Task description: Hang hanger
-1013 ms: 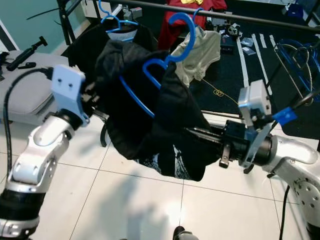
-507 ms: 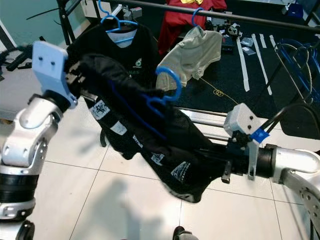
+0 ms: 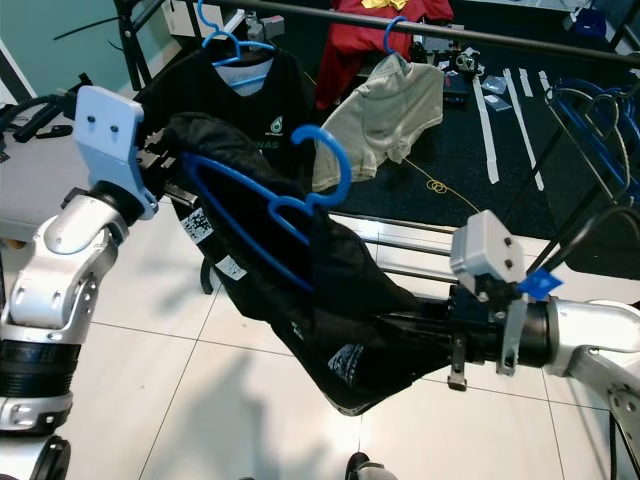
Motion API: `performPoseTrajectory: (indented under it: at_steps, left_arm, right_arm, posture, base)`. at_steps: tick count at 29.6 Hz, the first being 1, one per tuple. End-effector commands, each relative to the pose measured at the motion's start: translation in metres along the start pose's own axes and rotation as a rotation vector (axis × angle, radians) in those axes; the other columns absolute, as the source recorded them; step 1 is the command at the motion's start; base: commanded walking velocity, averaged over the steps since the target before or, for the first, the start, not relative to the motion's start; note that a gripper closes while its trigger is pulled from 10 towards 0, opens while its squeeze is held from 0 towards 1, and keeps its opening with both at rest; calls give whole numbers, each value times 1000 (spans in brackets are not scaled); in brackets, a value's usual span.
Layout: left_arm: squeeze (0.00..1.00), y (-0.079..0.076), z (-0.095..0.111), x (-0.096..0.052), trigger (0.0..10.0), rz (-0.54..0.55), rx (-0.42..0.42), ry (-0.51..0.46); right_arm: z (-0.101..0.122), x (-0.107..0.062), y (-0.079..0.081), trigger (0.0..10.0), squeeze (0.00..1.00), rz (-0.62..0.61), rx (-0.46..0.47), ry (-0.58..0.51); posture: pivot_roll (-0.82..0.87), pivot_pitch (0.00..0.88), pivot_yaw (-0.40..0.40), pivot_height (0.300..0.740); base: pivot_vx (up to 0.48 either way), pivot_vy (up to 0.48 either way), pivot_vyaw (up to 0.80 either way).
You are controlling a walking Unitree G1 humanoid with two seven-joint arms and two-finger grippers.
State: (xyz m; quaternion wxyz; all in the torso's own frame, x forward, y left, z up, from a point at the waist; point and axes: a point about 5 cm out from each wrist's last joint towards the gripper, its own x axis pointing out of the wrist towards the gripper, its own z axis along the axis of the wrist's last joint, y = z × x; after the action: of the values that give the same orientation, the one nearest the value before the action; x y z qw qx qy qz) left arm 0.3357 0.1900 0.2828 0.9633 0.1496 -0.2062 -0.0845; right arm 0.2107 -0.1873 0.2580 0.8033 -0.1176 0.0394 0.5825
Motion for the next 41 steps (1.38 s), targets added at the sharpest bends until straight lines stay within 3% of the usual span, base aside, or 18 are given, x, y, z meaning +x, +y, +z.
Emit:
performPoseTrajectory:
  at_steps: [1, 5, 7, 12, 18, 19, 20, 22, 24, 26, 29, 30, 31, 32, 39, 41]
  left_arm:
    - [0, 3, -3, 1, 196, -9, 44, 18]
    - [0, 4, -7, 3, 431, -5, 60, 40]
    - [0, 5, -15, 3, 1137, -25, 53, 83]
    - [0, 2, -26, -1, 1804, -56, 42, 138]
    - [0, -1, -31, -5, 2039, -73, 27, 162]
    - [0, -5, -36, -10, 2980, -111, -14, 183]
    - [0, -5, -36, -10, 2980, -111, -14, 183]
    - [0, -15, -43, -21, 4549, -209, -107, 205]
    - [0, -15, -43, -21, 4549, -209, -107, 205]
    - [0, -27, -58, -43, 9882, -384, -136, 275]
    - [0, -50, -75, -81, 10000, -696, -80, 392]
    - [0, -50, -75, -81, 10000, -696, -80, 392]
    - [1000, -59, -78, -93, 10000, -778, -108, 420]
    - [1000, -68, -75, -103, 10000, -866, -146, 428]
    - [1000, -76, -62, -111, 10000, -979, -224, 399]
    - [1000, -75, -44, -111, 10000, -1076, -277, 343]
  right_arm:
    - [7, 2, 10, 0, 0, 76, -29, 6]
    - [7, 3, 13, 0, 0, 94, -42, 28]
    - [15, -2, 4, 0, 0, 14, -78, -19]
    - [23, -8, -4, 0, 0, -66, -98, -77]
    - [22, -10, -8, 0, 0, -108, -106, -73]
    - [18, -11, -14, 0, 0, -170, -105, -52]
    - [18, -11, -14, 0, 0, -170, -105, -52]
    - [11, -12, -22, 0, 0, -234, -92, 5]
    - [11, -12, -22, 0, 0, -234, -92, 5]
    - [-5, -15, -21, 0, 0, -215, -73, 158]
    - [-26, -23, -14, 0, 0, -161, -49, 359]
    - [-26, -23, -14, 0, 0, -161, -49, 359]
    - [-28, -25, -13, 0, 0, -150, -36, 385]
    - [-30, -27, -11, 0, 0, -139, -26, 412]
    - [-34, -29, -9, 0, 0, -121, -16, 459]
    - [-38, -31, -10, 0, 0, -113, -20, 499]
  posture:
    - [-45, 168, 13, 740]
    - [-47, 169, 14, 740]
    - [-47, 169, 18, 740]
    - [-44, 170, 18, 740]
    - [-44, 173, 19, 740]
    - [-43, 174, 17, 740]
    - [-43, 174, 17, 740]
    - [-41, 176, 16, 740]
    - [-41, 176, 16, 740]
    - [-43, 181, 9, 740]
    - [-45, 182, 6, 740]
    - [-45, 182, 6, 740]
    - [-46, 185, 3, 740]
    - [-49, 187, 3, 740]
    - [-53, 184, -1, 740]
    - [-56, 181, 2, 740]
  base:
    - [0, 0, 0]
    - [0, 0, 0]
    - [0, 0, 0]
    - [0, 0, 0]
    - [0, 0, 0]
    - [0, 0, 0]
    - [0, 0, 0]
    - [0, 0, 0]
    - [0, 0, 0]
    - [0, 0, 0]
    - [0, 0, 0]
    - [0, 0, 0]
    - [0, 0, 0]
    - [0, 0, 0]
    - [0, 0, 0]
    - [0, 0, 0]
